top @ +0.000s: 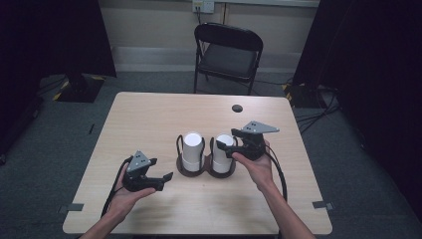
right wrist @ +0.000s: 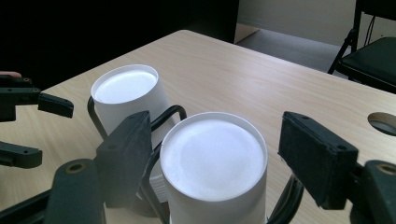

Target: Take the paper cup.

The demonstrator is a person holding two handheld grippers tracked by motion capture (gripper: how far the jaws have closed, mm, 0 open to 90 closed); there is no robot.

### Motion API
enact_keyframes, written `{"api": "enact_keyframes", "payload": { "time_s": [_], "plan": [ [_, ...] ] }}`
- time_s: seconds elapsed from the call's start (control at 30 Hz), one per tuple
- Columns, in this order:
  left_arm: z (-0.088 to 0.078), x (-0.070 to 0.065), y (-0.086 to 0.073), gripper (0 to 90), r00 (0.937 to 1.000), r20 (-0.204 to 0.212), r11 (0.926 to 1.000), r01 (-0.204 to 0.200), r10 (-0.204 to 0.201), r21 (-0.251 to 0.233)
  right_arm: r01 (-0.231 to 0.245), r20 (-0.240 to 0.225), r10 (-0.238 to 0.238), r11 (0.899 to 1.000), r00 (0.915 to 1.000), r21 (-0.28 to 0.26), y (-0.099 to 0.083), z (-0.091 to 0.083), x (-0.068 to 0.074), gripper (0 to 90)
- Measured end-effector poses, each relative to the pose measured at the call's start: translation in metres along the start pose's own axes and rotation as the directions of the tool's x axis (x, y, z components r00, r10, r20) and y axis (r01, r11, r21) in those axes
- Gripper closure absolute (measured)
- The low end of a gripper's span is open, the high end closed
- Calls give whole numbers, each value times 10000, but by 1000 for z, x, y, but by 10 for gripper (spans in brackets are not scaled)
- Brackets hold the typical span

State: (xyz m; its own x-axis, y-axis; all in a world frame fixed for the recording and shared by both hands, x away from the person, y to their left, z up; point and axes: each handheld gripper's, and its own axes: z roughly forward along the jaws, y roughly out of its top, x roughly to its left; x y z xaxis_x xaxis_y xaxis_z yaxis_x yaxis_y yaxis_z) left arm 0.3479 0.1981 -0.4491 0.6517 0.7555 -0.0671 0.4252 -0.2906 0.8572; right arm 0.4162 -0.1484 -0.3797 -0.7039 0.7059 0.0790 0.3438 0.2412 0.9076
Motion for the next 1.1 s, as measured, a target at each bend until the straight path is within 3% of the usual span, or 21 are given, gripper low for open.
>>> {"api": "enact_keyframes", "payload": {
  "time_s": [0.23, 0.4, 0.57, 0.73, 0.9, 1.1],
  "plan": [
    [2, -1, 1, 189, 9999, 68, 9999, 123, -123, 17, 70, -64, -69, 9999, 10000, 153, -2, 6, 2, 257],
    [2, -1, 2, 194, 9996, 246, 9996, 160, -154, -237, 56, -89, -54, 9997, 9999, 237, -6, 11, 1, 265],
    [1, 1, 3, 266, 9990, 451, 9969, 112, -77, -774, 142, -10, -142, 9994, 9999, 316, -8, 15, 3, 271],
    [0, -2, 4, 325, 9981, 568, 9979, -184, 219, -614, 145, 22, -146, 9991, 9999, 407, -9, 17, 1, 290],
    [-2, 0, 6, 378, 9936, 1098, 9957, 371, -277, -845, 188, 132, -196, 9981, 9997, 592, -11, 19, 1, 320],
    [-4, -3, 6, 406, 9888, 1491, 9898, 280, -70, -1395, 245, 171, -255, 9981, 9995, 563, -10, 19, 0, 333]
  ]
}}
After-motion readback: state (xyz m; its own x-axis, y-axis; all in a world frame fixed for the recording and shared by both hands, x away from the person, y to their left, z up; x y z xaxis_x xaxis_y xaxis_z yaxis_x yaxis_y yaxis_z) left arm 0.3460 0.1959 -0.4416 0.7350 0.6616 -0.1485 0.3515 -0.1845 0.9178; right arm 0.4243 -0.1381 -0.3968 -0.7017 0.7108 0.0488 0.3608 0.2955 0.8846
